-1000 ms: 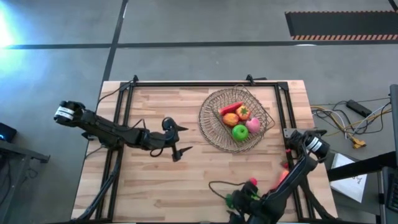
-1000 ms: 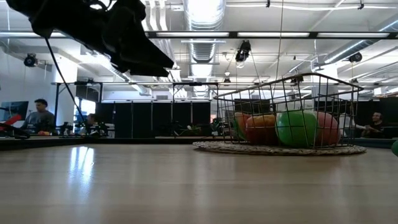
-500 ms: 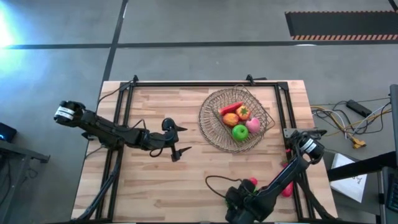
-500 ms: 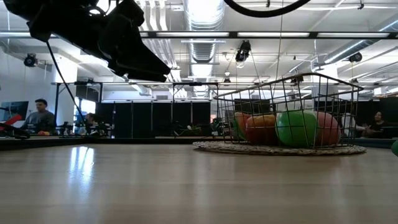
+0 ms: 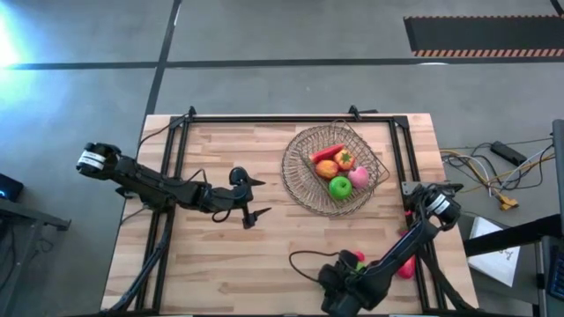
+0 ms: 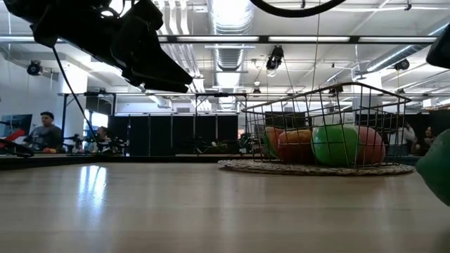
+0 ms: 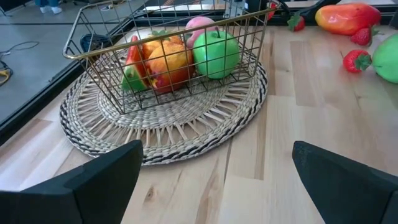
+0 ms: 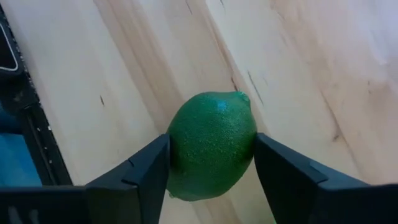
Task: Build produce basket
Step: Put the green lime into the gold mesh basket
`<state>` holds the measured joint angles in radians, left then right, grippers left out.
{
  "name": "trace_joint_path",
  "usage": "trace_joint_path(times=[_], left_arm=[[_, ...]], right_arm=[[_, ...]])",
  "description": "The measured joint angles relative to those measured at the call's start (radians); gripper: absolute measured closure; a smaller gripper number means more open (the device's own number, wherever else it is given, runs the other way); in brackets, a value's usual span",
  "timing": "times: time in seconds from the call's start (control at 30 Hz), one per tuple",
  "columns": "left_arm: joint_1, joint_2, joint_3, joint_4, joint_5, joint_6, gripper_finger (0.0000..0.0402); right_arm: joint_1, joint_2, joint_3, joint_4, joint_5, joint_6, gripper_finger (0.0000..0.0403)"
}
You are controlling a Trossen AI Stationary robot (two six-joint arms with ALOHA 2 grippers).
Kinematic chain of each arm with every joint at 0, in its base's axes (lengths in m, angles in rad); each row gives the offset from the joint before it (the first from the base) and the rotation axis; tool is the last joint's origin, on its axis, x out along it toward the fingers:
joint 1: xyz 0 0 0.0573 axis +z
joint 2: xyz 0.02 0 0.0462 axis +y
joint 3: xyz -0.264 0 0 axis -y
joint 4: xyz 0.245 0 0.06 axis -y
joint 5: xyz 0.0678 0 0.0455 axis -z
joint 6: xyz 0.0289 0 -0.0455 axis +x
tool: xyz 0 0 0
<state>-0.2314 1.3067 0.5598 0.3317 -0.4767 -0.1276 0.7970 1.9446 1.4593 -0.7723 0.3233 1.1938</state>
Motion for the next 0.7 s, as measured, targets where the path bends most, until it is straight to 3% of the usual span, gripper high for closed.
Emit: trace_joint_path(times=[0.23,0.4,0.7], left_arm=[[0.000,0.000,0.000,0.000,0.000,-0.001,0.0006],[0.000,0.000,0.000,0.000,0.000,-0.001,0.0006],[0.000,0.000,0.000,0.001,0.000,0.000,0.0006]], right_arm=[[-0.006,-0.016,-0.005,-0.014,0.058,-0.107,0.0217],[-0.006,-0.093,-0.006,-0.018,0.125,-0.155,0.0223],[-0.051,-0.331,-0.004,-0.193,0.379,-0.176,0.0225]])
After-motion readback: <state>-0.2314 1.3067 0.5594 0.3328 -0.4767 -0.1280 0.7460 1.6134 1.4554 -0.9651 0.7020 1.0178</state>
